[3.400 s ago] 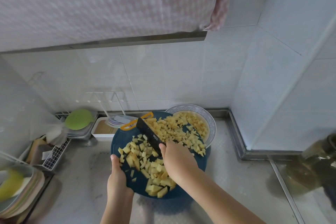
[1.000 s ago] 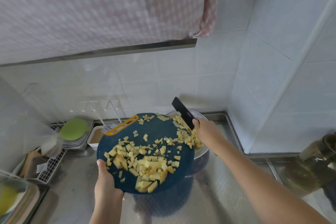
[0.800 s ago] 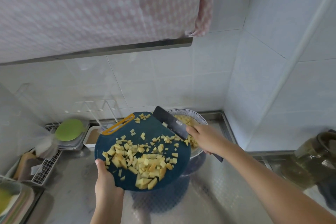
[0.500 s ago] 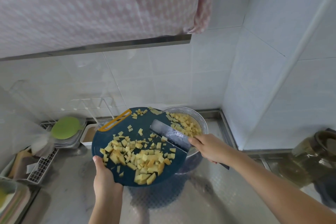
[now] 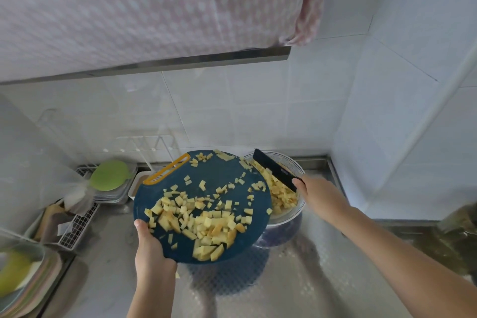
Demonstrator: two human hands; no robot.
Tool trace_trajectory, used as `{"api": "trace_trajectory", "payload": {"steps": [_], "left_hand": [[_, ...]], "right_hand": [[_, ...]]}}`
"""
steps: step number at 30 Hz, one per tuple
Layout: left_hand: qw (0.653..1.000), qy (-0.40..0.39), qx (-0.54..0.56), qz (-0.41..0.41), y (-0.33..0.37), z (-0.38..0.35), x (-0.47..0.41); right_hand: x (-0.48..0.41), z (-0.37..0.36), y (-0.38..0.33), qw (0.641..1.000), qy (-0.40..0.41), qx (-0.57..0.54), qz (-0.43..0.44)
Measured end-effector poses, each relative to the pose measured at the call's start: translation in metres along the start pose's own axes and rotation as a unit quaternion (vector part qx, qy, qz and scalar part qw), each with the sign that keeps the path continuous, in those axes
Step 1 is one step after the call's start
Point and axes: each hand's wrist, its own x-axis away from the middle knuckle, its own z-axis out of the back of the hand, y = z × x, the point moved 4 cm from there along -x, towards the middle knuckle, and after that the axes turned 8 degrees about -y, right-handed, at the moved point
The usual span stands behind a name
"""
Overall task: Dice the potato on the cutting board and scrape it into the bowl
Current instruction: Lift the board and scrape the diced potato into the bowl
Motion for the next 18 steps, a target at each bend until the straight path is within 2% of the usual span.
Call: {"api": "trace_trajectory", "payload": {"steps": [3,8,15,18], "left_hand": [[1.000,-0.012,0.007,0.004,-0.004,-0.007,0.005],[1.000,-0.018,0.011,0.011,-0.019,-0.021,0.016],[0.999,-0.026,0.013,0.038,-0.028,-0.035,0.023],[0.998,-0.032,0.010,0.046,-0.030,-0.037,0.024]], "right_hand": [[0.015,0.010,-0.022,0.998,0.012,-0.055,0.027],[0.065,0.015,-0.081,0.984,-0.078,-0.123,0.106],[0.099,0.003,-0.102,0.968,-0.134,-0.137,0.160],[0.101,0.001,-0.097,0.969,-0.129,-0.121,0.174]]}}
